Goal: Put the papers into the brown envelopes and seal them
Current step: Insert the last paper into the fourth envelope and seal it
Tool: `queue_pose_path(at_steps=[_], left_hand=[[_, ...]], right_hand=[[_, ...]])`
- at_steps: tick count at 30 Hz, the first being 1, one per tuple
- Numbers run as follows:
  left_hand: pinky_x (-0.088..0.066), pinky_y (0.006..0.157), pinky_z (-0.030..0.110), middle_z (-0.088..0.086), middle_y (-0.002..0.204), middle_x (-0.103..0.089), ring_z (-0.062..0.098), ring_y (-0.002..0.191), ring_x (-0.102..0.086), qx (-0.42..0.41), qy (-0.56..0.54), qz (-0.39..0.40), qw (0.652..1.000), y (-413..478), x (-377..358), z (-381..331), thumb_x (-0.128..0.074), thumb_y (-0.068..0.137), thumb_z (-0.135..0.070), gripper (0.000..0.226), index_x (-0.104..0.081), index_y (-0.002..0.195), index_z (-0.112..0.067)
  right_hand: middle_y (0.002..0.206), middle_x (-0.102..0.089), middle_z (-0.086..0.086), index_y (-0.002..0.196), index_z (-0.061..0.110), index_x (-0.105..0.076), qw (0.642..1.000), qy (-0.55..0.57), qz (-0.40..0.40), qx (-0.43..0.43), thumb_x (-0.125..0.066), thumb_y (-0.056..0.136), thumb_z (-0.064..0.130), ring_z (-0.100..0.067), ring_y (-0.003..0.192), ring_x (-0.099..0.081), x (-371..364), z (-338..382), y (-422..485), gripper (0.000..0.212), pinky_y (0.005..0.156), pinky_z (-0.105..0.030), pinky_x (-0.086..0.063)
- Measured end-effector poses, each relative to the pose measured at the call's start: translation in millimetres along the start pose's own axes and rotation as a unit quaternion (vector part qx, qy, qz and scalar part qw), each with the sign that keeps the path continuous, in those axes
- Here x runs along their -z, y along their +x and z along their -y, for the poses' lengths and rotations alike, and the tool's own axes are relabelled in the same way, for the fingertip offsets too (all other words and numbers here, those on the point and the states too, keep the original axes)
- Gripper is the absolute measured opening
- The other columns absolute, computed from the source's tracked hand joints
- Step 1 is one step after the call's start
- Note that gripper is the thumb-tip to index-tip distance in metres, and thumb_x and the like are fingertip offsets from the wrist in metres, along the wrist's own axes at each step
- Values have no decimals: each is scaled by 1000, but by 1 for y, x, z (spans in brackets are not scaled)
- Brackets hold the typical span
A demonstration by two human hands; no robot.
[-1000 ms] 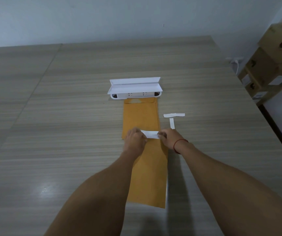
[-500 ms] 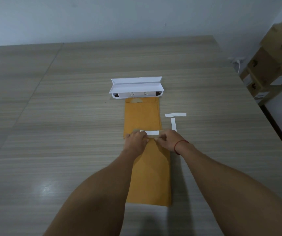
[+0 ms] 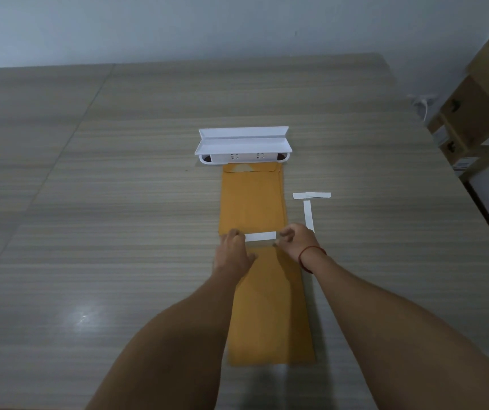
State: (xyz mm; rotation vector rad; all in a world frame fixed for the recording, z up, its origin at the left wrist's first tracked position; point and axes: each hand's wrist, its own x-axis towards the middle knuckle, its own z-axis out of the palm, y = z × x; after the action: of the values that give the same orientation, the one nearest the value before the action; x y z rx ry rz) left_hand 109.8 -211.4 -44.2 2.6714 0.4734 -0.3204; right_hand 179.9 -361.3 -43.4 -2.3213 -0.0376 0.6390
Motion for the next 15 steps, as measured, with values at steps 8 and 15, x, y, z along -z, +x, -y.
queue_pose_path(at_steps=[8,15], left_hand=[[-31,113,33,8,148,-25,25,137,-30,18,-32,-10,999,-5,-5,5,-67,87,-38,60,-47,136,-10],[-33,113,34,8,147,-26,25,136,-30,28,-31,-4,999,-4,-5,3,-65,88,-39,61,-47,137,-8]], right_hand=[[113,-65,-3,112,18,-63,1000,-17,-24,-8,-64,89,20,-21,102,-62,-16,6,12,23,85,-31,-50],[102,-70,1,87,27,-61,997,-23,-64,-31,-69,84,26,-20,95,-65,-24,9,16,9,81,-31,-52]])
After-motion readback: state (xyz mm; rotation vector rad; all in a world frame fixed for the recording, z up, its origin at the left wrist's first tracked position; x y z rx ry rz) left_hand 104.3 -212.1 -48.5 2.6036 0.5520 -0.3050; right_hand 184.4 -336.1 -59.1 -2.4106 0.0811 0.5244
